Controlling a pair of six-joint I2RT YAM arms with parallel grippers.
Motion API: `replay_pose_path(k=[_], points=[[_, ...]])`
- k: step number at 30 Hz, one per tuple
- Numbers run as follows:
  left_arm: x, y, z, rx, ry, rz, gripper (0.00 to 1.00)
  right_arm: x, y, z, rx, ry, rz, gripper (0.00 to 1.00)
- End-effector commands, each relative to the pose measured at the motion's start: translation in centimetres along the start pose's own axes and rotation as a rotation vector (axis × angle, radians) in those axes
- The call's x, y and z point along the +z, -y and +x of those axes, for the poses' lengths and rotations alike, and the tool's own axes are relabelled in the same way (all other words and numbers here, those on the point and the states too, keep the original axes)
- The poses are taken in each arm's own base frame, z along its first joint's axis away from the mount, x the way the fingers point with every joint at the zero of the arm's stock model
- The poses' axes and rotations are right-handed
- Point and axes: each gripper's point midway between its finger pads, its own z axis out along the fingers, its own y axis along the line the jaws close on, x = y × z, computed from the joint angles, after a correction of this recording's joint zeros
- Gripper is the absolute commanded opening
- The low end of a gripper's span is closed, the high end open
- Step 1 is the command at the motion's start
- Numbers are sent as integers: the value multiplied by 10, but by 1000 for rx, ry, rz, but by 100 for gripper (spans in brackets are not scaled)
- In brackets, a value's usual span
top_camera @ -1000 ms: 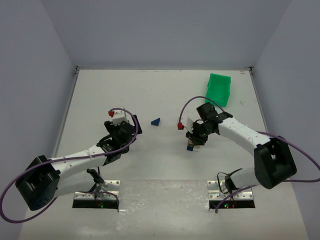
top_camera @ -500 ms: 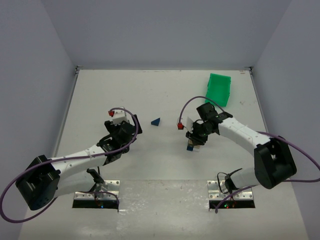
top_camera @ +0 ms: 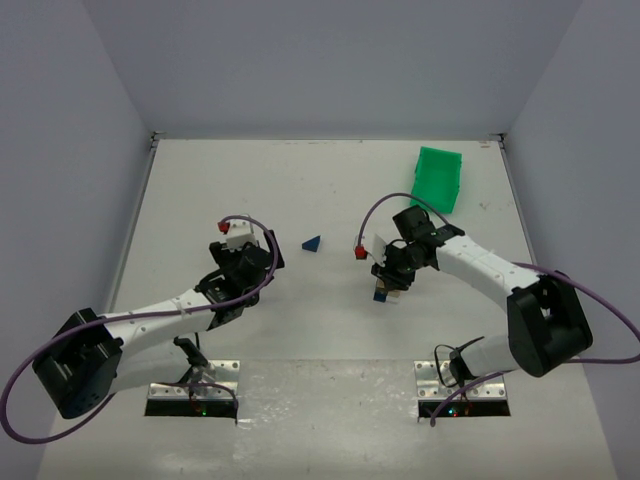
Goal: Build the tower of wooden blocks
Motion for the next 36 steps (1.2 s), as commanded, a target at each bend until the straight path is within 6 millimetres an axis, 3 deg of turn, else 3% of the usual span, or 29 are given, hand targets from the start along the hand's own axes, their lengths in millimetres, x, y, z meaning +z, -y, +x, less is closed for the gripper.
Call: replay_pose_path(k=[1, 21, 36], points=[[2, 7, -21, -53, 47, -3, 100, 2, 3, -1, -4, 13, 6, 28], [3, 7, -20, -47, 46, -9, 100, 3, 1, 0, -2, 11, 4, 34], [5, 10, -18, -39, 38, -1, 100, 2, 3, -3, 9, 24, 12, 48]])
